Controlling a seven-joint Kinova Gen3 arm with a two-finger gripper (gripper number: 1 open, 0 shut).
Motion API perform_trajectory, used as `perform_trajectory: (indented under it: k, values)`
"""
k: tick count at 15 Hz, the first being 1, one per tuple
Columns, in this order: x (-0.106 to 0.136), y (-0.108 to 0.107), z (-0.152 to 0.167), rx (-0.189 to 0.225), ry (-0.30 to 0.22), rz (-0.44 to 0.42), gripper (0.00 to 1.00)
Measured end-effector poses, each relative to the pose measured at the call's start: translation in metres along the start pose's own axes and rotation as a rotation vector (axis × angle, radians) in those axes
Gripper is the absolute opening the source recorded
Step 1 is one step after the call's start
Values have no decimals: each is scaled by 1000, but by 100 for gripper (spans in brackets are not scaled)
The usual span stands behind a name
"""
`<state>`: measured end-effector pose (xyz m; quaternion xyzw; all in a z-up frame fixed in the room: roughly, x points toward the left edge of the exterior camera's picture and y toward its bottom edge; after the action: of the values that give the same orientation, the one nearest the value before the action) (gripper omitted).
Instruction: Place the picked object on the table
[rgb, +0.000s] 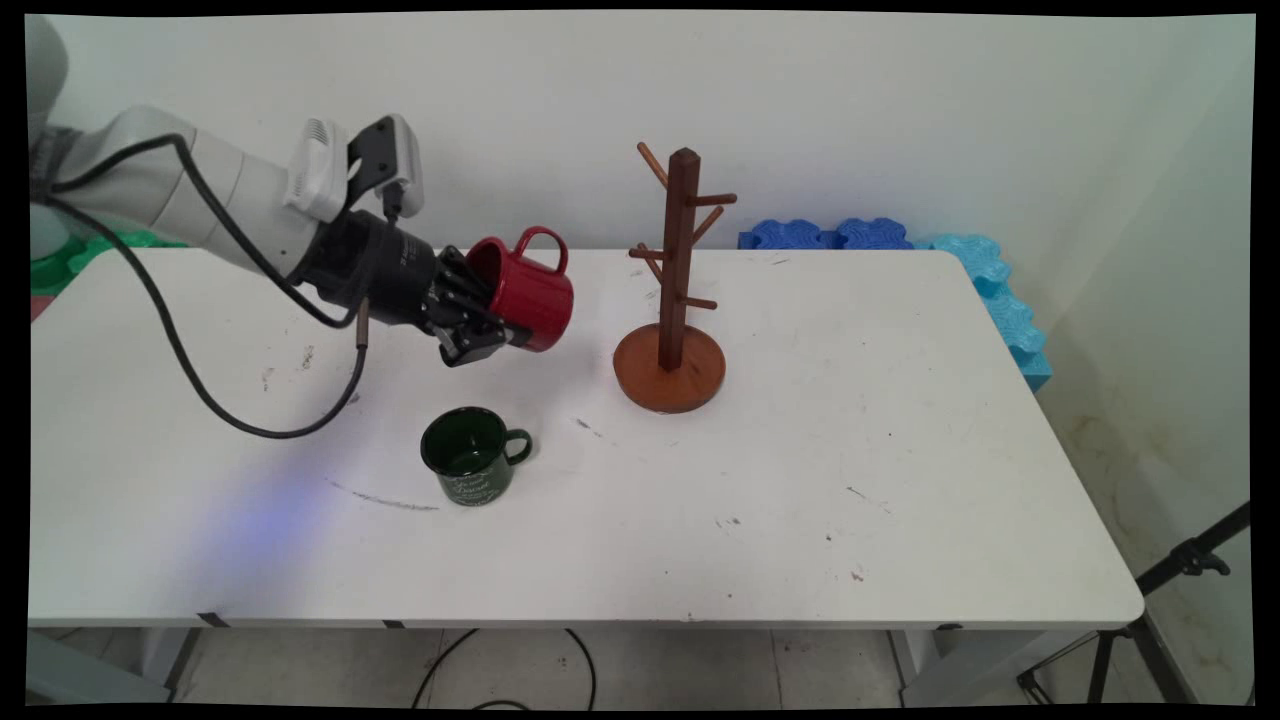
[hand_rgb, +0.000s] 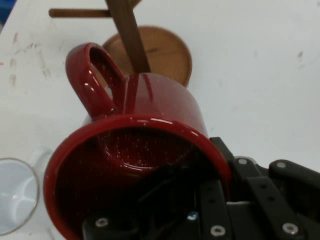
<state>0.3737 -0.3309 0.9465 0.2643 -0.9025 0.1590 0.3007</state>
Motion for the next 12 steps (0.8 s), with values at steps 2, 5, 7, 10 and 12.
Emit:
perform_trajectory:
  k: [2, 5, 7, 10, 12]
  values:
    - [6, -3, 2, 10, -58, 54, 0]
    - [14, -8, 7, 20, -155, 141, 0]
    - [19, -11, 12, 23, -227, 194, 0]
    - [23, -18, 20, 28, -335, 256, 0]
    - [26, -20, 28, 24, -423, 286, 0]
